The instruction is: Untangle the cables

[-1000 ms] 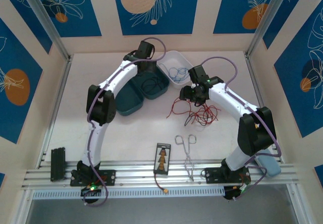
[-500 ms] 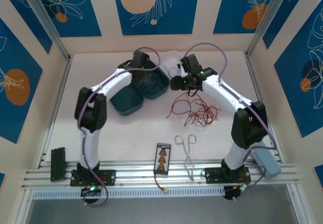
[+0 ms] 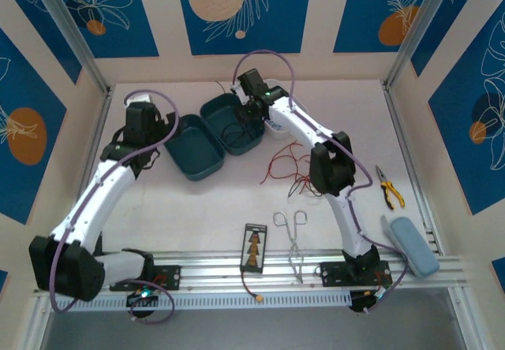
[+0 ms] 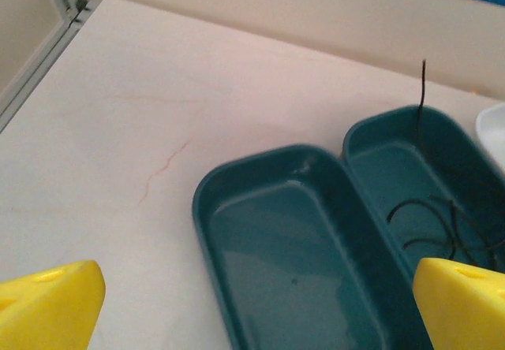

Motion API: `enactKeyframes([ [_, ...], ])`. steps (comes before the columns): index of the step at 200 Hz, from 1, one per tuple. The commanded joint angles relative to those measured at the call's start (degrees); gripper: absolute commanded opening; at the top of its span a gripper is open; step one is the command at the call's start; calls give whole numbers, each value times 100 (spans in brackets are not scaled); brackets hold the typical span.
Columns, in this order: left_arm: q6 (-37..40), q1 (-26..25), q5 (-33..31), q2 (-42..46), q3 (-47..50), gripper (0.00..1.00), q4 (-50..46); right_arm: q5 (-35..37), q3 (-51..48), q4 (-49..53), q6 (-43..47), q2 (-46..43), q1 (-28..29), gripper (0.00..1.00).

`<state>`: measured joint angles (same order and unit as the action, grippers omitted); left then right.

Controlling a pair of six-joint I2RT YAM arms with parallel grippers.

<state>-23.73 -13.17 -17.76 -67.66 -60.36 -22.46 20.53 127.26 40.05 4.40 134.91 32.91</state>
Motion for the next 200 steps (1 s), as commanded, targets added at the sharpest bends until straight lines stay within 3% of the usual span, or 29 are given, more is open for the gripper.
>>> enactKeyframes([
  [1, -70, 158, -213, 648, 428, 100, -155, 409, 840, 381, 775, 585, 87, 49],
  [24, -26, 259, -314, 1142, 706, 100, -210, 614, 1627, 467, 1193, 1202, 153, 48],
  [67, 56, 329, -396, 1505, 833, 100, -345, 1303, 1992, -180, 2213, 1807, 322, 45],
  [88, 68, 341, -318, 1519, 848, 100, -354, 1262, 2437, -22, 2258, 2062, 282, 45],
  [153, 30, 340, -113, 1567, 964, 100, -290, 1288, 2550, -323, 2478, 2412, 236, 46],
  [200, 32, 339, -174, 1676, 1003, 100, -303, 1027, 2612, -53, 2148, 2520, 111, 46],
])
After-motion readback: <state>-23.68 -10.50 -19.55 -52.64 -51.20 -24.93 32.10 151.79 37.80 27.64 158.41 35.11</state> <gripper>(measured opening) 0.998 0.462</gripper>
